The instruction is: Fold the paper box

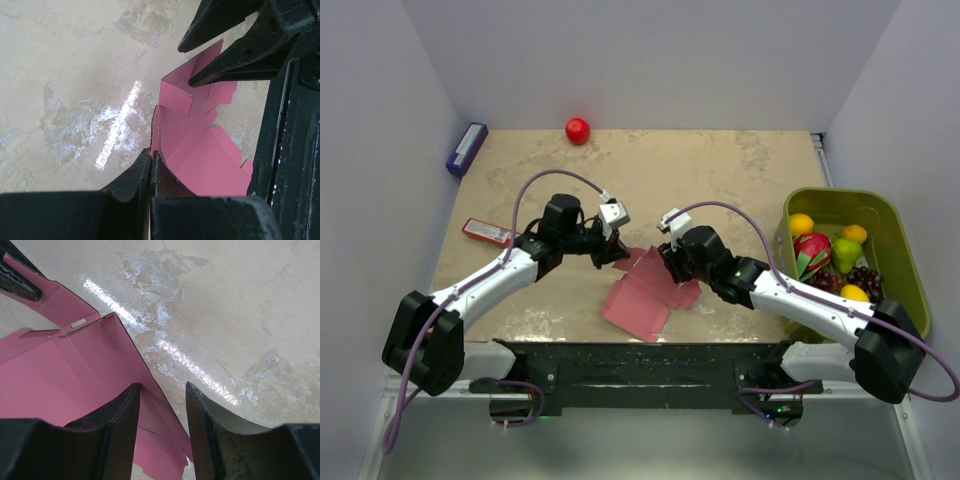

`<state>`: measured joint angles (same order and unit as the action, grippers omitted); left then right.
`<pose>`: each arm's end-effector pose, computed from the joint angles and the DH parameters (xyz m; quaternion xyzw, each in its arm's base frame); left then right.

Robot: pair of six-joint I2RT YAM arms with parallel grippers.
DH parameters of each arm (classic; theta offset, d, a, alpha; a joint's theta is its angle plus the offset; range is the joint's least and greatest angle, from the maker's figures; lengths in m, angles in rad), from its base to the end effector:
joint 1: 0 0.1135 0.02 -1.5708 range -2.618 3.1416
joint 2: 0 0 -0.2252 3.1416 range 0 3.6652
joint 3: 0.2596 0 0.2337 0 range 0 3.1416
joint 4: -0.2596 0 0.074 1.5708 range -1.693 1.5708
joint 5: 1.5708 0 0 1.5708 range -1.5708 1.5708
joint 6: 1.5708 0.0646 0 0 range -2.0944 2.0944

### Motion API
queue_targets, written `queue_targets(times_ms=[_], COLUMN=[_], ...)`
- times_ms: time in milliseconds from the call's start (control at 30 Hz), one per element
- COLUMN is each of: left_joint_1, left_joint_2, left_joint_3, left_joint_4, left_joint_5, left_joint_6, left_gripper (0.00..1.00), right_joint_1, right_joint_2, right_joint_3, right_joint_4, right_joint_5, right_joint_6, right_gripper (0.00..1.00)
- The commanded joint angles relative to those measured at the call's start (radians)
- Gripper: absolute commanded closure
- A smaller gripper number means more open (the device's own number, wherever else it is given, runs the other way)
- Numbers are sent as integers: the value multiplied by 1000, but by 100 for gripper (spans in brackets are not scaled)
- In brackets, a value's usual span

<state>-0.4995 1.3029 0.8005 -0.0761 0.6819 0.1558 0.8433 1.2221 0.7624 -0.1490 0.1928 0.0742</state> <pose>0.2361 -0.1752 0.2066 0.4174 0.7335 -0.3665 0.3917 0.1986 0.2045 0.2001 -0.2897 0.8347 0.1274 0.4507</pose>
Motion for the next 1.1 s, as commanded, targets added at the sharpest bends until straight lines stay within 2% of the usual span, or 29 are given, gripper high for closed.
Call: queue_targets(times_ms=[0,200,333,433,467,667,767,1000,1067], left_joint_1=[3,3,3,3,3,-1,-4,-5,-4], left_joint_2=[6,6,6,12,15,62,104,199,214], left_joint_3=[20,22,22,20,22,23,37,40,46], left_joint_4=[16,15,15,22,24,55,61,113,107], left_joint_5=[59,48,44,50,50,-1,-39,-110,-146], left_joint_6=[22,22,22,16,16,-45,-99,-216,-239], left_gripper=[100,100,100,100,100,100,100,100,96], right_joint_1=[-1,-1,-1,-1,-1,-1,16,149,183], right_joint_2=[-7,-30,-29,-12,-7,31,69,192,215], right_joint_3=[20,34,26,31,34,55,77,130,155], right_joint_4=[32,40,45,35,31,19,-6,-70,-84], right_joint_5=[43,4,-30,-33,-27,-4,49,327,419], right_joint_6=[-11,-31,-30,-28,-30,-36,-33,-1,13], right_gripper=[53,55,61,72,80,97,100,100,100])
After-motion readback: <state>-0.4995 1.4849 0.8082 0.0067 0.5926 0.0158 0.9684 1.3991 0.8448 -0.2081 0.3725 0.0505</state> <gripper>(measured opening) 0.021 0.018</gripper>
